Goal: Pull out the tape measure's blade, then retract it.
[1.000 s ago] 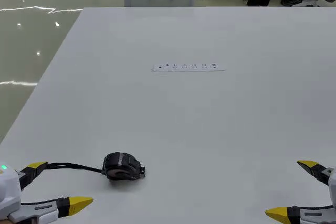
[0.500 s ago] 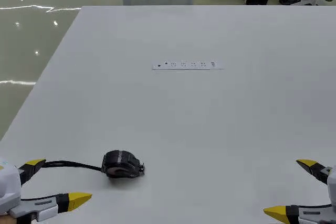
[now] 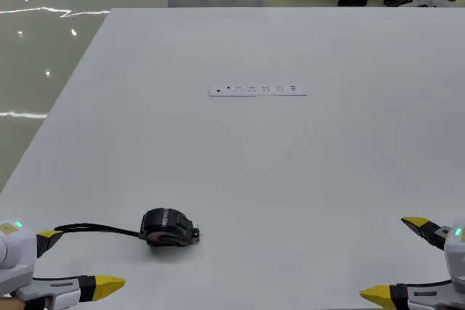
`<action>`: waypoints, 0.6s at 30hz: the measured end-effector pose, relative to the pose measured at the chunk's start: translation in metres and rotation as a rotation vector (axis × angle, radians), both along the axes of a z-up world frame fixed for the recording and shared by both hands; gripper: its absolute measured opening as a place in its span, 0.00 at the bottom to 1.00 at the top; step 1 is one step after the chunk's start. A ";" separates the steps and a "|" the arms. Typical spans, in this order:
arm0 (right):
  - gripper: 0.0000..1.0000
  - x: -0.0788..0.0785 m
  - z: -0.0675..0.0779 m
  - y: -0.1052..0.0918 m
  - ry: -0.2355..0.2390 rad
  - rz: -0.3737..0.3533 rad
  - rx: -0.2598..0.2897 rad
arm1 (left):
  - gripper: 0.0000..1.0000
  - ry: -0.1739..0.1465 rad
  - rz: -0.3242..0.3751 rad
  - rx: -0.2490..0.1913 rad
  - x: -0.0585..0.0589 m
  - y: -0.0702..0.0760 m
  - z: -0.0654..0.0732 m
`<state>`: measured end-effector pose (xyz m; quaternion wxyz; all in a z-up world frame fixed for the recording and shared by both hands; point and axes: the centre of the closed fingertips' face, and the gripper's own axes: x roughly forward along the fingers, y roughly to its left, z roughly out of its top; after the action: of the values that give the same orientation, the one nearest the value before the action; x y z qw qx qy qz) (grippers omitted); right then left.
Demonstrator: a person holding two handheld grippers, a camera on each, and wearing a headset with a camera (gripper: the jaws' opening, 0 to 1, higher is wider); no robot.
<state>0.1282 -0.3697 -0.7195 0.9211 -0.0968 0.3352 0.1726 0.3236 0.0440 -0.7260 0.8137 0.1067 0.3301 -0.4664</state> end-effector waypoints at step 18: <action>1.00 0.038 0.008 0.028 -0.048 0.086 -0.012 | 1.00 -0.032 -0.225 0.177 0.009 -0.017 0.002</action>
<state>0.1658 -0.3415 -0.7119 0.9200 -0.1208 0.3095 0.2078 0.3329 0.0268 -0.7238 0.7488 0.2222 0.3428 -0.5220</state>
